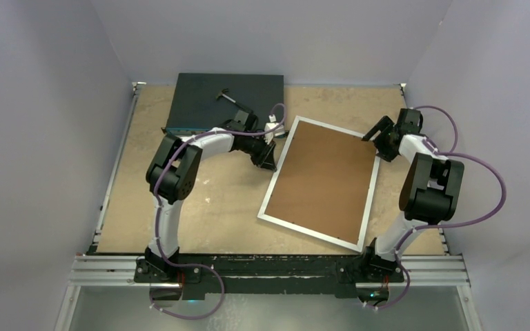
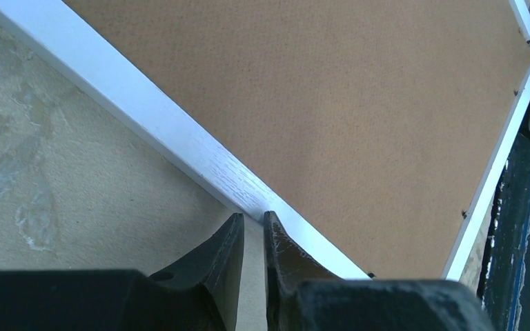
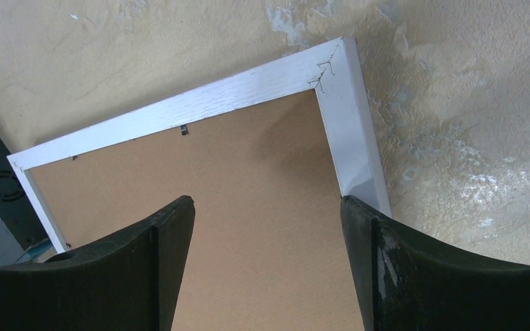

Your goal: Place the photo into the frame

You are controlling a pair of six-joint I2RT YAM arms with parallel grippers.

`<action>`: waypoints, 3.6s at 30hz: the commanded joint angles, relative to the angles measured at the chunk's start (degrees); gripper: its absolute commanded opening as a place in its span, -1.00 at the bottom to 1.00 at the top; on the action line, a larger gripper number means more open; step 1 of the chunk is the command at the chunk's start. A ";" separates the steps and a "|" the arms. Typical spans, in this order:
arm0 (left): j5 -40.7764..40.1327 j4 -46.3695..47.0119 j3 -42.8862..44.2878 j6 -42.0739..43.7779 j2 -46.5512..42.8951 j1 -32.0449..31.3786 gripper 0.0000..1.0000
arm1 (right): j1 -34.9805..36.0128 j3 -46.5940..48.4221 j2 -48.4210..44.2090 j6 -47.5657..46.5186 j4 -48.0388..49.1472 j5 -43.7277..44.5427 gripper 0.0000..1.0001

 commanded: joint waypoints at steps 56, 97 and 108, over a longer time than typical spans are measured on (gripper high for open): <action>-5.05 -4.59 0.06 5.55 -0.10 -0.16 -0.84 | 5.92 -4.02 -8.40 -0.20 -3.88 -2.60 0.55; -1.85 -2.88 0.04 1.11 -1.43 -2.81 -0.37 | -1.87 -18.32 -19.89 -4.41 -11.43 -1.12 0.53; 0.80 -1.74 1.83 -3.90 -6.57 -2.27 0.04 | -1.91 -18.87 -20.18 -4.44 -11.91 -3.03 0.52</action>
